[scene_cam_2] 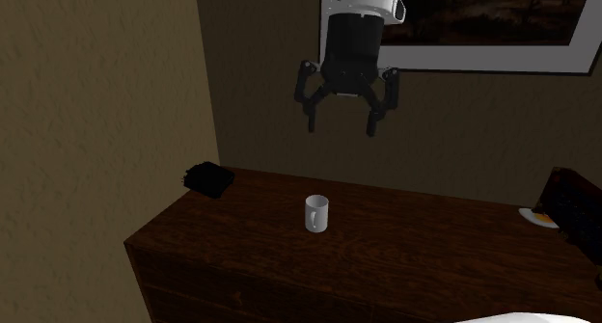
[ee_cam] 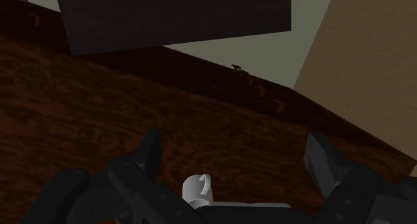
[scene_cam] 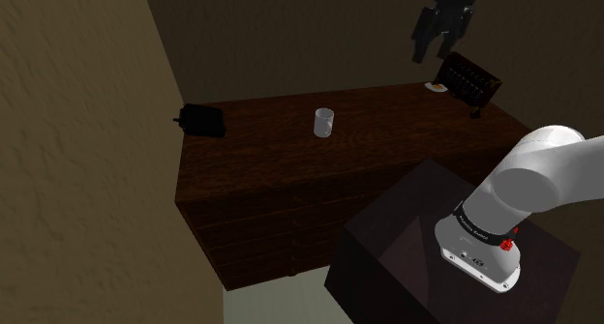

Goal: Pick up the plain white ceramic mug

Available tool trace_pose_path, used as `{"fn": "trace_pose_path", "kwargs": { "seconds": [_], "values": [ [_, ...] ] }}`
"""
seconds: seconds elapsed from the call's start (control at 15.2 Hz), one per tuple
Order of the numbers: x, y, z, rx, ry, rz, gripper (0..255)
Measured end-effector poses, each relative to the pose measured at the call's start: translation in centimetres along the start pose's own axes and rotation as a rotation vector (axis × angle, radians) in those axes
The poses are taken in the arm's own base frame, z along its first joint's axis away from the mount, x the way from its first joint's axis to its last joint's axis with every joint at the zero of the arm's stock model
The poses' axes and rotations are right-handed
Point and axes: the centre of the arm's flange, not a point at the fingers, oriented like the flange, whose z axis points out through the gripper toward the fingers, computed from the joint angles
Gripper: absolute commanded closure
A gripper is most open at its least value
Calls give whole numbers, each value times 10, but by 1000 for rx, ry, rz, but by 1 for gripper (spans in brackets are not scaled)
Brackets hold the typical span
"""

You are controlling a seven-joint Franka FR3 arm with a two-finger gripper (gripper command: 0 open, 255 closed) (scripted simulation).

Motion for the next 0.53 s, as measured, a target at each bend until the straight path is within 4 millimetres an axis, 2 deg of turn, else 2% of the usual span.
{"fn": "trace_pose_path", "kwargs": {
  "seconds": [0.2, 0.53],
  "values": [
    [11, 2, 10, -3, 0, 5, 0],
    [57, 4, 55, -12, 3, 23, 0]
  ]
}}
